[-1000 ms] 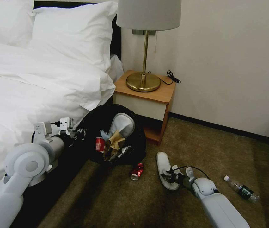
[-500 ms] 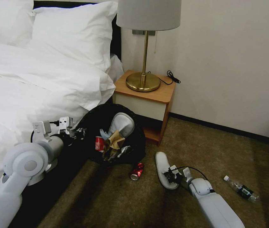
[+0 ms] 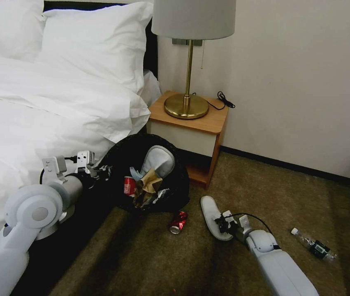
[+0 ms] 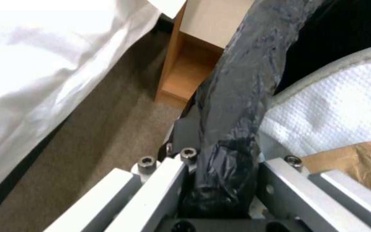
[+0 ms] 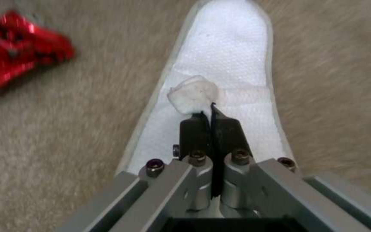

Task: Pick up the trash bin, then pick up the garbage on the floor and place it into the trash bin.

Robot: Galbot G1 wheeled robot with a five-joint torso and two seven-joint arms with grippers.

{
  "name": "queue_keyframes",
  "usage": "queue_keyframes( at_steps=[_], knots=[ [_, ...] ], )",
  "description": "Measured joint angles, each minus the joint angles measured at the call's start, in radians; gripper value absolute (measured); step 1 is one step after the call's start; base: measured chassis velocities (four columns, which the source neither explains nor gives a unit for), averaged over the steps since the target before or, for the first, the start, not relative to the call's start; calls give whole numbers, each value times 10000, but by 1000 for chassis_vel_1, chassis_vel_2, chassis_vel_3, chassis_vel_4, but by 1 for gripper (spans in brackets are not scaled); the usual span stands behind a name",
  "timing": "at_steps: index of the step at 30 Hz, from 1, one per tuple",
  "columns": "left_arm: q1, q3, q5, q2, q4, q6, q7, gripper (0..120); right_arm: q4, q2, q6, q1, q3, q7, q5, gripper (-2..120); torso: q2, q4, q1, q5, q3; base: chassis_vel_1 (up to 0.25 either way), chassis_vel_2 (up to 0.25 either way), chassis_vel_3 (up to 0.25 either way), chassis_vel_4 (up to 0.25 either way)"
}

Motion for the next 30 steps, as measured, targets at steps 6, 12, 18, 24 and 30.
queue_keyframes(
  at_steps=[6,12,18,24,30],
  knots=[
    [61,-69,-36,36,-113,-1,-125,2,1810,-479,-305,-647,464,406,714,0,0,0,0,-2,-1,0,0,0,0],
    [107,-64,-39,30,-178,0,-194,2,3218,-684,-651,-1211,1134,752,1136,0,0,0,0,-2,-1,0,0,0,0],
    [279,-84,-35,30,-412,0,-262,2,4663,-780,-1094,-1698,1932,1152,1646,0,0,0,0,2,-1,0,0,0,0],
    [279,-48,-26,-34,-424,0,-267,2,5820,-1044,-1425,-1983,2339,1442,2265,0,0,0,0,-2,-2,0,0,0,0],
    [300,100,-48,-129,-386,-1,-278,2,7520,-1634,-1669,-2282,3160,1879,3412,0,0,-2,-1,-1,-1,0,0,0,0]
  ],
)
